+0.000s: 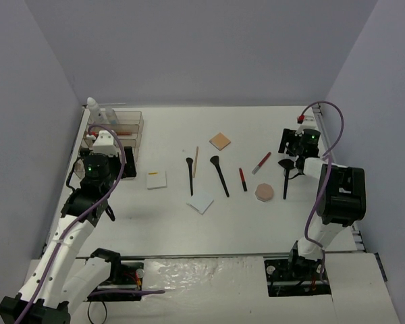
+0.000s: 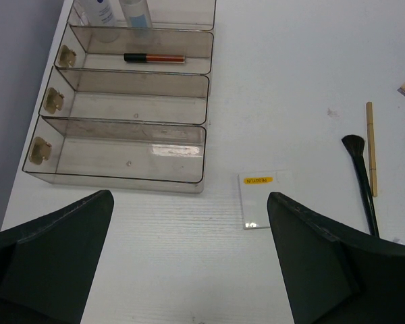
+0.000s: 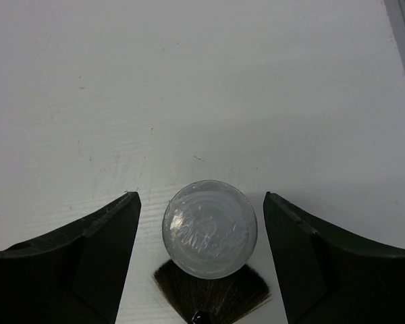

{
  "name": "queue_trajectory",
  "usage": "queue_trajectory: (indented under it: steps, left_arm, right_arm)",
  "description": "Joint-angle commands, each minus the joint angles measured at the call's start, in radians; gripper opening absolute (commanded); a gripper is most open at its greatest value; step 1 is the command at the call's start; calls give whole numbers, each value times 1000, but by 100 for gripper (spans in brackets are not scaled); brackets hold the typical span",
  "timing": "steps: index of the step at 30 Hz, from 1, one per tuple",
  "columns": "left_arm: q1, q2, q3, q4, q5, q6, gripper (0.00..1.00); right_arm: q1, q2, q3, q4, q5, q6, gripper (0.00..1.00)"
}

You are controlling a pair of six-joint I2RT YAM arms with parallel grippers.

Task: Organize the makeup

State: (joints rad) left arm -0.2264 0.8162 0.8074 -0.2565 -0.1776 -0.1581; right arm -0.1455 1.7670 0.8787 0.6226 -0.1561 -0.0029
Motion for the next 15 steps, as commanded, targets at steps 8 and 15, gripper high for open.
queue_trajectory:
  steps: [8, 15]
  left_arm:
    - [-2, -9, 57, 42, 3, 8, 97]
    - [-2, -2, 56, 44, 13, 3, 97]
  right_arm:
    - [-7, -84, -31, 51, -32, 21, 70]
    - [-8, -80, -48, 85, -36, 48, 69]
